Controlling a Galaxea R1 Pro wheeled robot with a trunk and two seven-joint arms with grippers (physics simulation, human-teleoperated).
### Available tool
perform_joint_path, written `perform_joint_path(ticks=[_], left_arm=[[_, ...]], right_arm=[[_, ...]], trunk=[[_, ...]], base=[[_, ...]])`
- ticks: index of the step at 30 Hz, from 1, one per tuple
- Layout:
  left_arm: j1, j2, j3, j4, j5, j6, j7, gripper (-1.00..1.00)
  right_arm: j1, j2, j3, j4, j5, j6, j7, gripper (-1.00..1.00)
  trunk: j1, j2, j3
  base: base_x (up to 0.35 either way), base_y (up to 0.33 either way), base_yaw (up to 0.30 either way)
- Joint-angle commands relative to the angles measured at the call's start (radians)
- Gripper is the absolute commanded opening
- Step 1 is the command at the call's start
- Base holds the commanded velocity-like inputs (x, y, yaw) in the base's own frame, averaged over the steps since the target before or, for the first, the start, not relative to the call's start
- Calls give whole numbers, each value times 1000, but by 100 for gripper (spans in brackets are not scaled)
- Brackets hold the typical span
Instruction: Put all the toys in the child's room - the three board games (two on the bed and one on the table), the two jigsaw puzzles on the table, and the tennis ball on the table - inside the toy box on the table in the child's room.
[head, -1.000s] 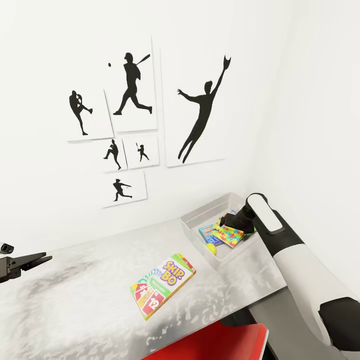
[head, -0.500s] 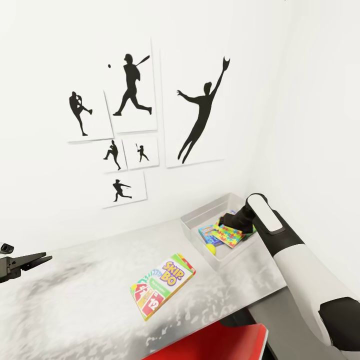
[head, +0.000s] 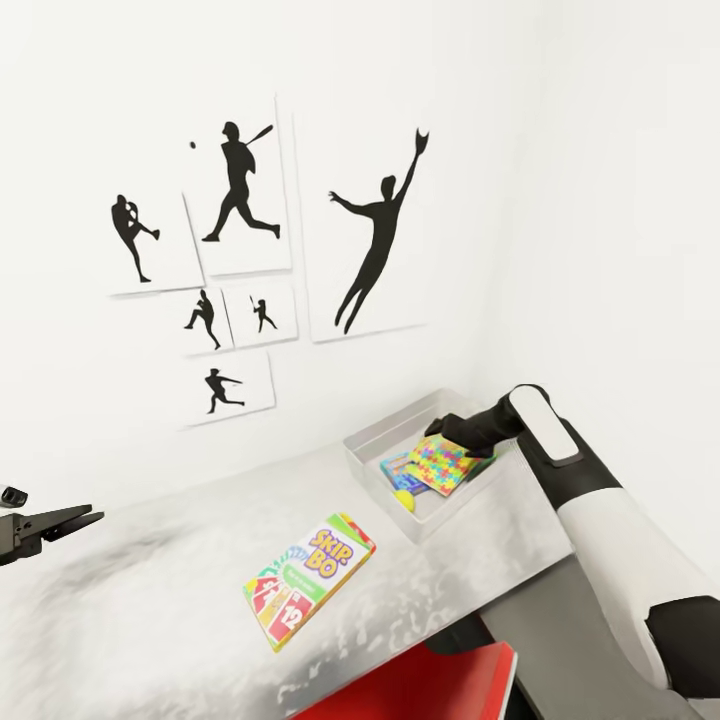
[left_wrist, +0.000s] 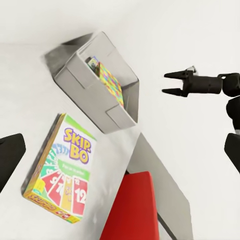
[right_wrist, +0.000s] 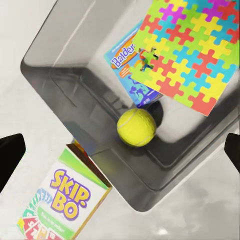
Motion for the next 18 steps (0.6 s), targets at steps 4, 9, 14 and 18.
perform_joint_path(ticks=[4,9,14,18], left_arm=[[0,1,0,0,0,11,-4,100],[0,1,0,0,0,11,-4,100],[0,1,1,0,0,11,-4,100],[0,1,1,0,0,11,-4,100]], right_arm=[[-1,-11,-17,-1,-15,0,3,100],[-1,-17,-28,-1,-18,0,20,100],[0,-19,-31,-5,-20,0,62,100],[4,-20,-31,-45,-21,0,118,100]], trunk=[[1,-2,4],[1,-2,11],[1,-2,19],[1,-2,25]], base=[[0,0,-170],[0,0,-172],[0,0,-175],[0,0,-177]])
